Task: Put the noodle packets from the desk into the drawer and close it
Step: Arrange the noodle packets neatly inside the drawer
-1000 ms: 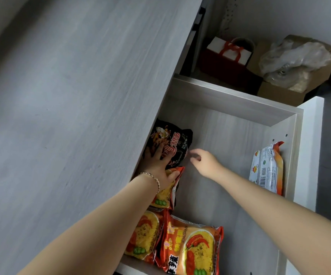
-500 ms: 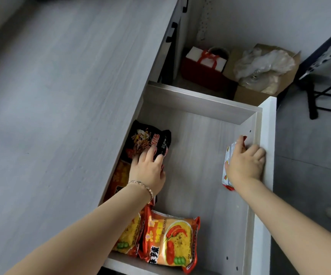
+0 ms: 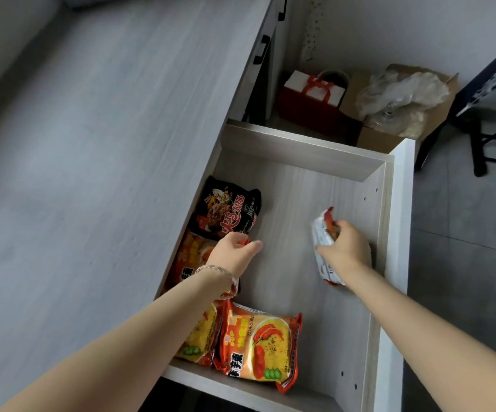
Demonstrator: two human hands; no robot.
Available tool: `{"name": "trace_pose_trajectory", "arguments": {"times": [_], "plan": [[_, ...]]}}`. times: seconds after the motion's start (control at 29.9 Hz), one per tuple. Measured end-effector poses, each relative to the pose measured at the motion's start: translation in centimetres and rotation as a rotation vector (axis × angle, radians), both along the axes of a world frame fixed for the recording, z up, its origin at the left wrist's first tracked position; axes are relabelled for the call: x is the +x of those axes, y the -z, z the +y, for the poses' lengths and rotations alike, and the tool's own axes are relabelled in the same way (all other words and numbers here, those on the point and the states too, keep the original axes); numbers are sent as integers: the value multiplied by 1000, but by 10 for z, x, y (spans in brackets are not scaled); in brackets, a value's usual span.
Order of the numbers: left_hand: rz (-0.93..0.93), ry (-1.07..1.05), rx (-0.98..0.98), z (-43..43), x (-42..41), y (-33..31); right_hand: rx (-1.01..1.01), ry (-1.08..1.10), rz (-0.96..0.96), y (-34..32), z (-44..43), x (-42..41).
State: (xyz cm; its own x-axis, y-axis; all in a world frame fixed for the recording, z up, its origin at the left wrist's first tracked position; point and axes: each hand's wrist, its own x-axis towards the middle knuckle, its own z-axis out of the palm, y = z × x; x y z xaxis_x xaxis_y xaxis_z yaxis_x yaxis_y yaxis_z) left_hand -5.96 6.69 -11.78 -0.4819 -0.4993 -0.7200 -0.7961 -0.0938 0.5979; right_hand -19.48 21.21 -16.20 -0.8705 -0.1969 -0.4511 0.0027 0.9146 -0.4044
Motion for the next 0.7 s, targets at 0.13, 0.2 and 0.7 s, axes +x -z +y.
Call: {"name": "trace_pose_trajectory", "arguments": {"times": [0.13,0.2,0.7], "plan": [[101,-433,669,0,-10,-15,-371,-531,487,-7,-6,46],[132,-449,717,0,-9,-16,-503,-761,717,-9,-7,63],[272,-242,343,-5,24,-10,-678,287,-758,-27,-13,45]]}}
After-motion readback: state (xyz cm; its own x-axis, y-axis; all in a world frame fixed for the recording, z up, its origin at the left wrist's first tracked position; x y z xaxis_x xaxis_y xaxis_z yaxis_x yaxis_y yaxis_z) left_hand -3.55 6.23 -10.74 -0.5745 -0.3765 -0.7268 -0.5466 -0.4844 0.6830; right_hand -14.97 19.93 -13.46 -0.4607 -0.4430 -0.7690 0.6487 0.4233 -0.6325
